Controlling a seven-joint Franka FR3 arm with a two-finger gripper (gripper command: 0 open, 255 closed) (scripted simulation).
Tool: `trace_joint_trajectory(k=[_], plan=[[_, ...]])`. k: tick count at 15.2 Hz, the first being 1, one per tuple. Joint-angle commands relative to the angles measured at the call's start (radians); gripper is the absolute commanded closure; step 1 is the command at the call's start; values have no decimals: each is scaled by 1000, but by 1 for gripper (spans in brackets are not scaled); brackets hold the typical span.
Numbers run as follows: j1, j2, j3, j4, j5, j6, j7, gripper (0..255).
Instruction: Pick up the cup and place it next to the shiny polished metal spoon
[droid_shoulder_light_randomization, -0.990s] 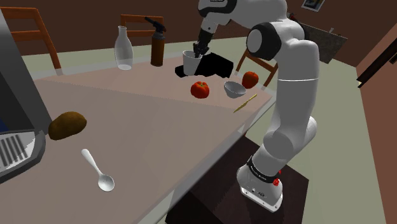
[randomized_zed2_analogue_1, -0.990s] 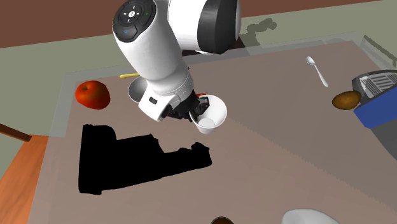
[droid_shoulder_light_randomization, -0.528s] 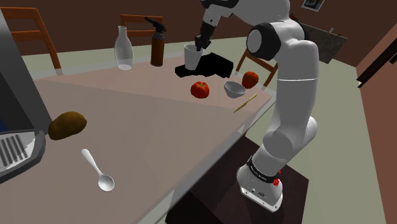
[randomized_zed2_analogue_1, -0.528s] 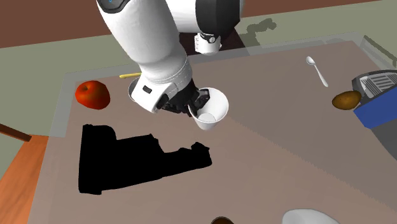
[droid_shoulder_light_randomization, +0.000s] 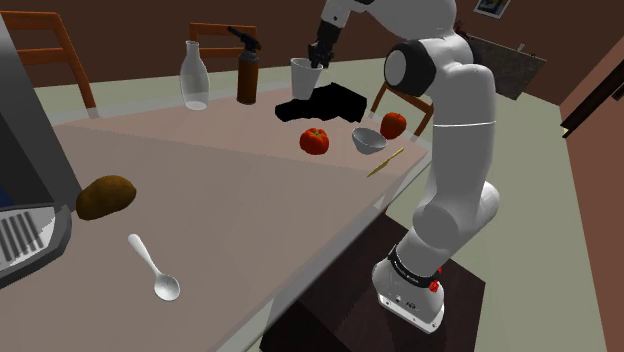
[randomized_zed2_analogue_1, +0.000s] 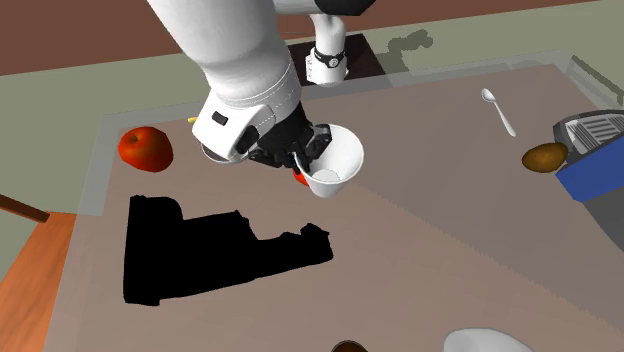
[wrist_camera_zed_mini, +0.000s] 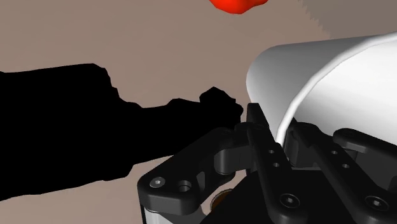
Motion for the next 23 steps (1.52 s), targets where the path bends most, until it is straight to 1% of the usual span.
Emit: trace_joint_trajectory(k=[1,2,4,6,11,17,23], plan=[[-5,2,0,32,1,-29,6,255],[-8,8,1,52,3,-44,9,255],[48,-108,-5,-130,-23,28,21,255],[94,-204,-5,-273,-47,83,42,255],[180,-403,18,-545,-98,182,119,255],[251,-599,73,-788,-140,260,234,255],[302,-762,147,-972,-155,309,359,255]])
